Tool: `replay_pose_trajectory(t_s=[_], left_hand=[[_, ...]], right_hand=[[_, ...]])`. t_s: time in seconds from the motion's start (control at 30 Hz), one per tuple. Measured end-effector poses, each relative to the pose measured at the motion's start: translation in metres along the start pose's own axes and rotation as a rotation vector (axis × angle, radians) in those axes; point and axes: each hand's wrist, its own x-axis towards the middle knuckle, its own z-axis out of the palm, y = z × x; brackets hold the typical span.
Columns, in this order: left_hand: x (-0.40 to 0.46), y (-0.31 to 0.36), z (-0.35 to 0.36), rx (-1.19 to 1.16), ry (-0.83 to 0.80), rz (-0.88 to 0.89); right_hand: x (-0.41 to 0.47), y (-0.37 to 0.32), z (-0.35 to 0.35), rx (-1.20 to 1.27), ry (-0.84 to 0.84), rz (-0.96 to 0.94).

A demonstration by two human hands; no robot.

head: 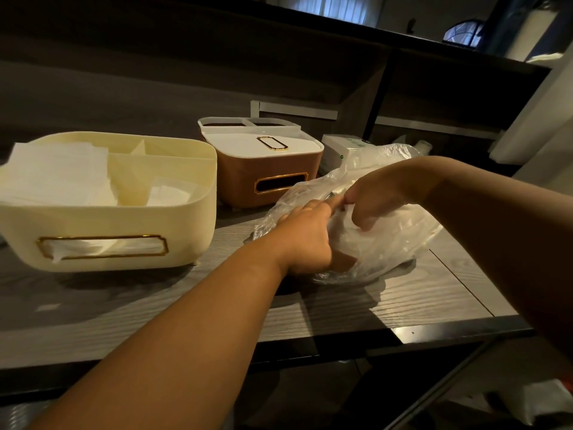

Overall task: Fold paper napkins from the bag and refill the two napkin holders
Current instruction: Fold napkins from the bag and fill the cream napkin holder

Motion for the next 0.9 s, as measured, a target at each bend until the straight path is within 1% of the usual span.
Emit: replay_pose_trajectory(t_s=[0.2,0.3,0.4,0.53,0.73,0.9], left_hand=[[0.002,-0.003,0.0,-0.021,0.005,-0.018],[0.005,-0.007,0.002,-0.088,0.008,-0.048],[0.004,-0.007,0.001,-0.163,0.029,-0.062],[0.002,-0.004,0.0,-0.174,0.07,-0.033],[0.001,-0.002,-0.002,-0.197,0.123,-0.054],[-0.002,-0.001,-0.002,-0.219,0.146,-0.024]], right_hand=[[0.005,-0.002,0.0,-0.026,-0.01,0.007],[0.003,-0.004,-0.003,-0.065,0.004,-0.019],[-0.002,-0.002,-0.007,-0.096,0.071,-0.083],[-0.004,0.005,-0.008,-0.106,0.137,-0.151],[-0.005,0.011,-0.008,-0.144,0.229,-0.185],[-0.005,0.013,-0.006,-0.201,0.353,-0.258]])
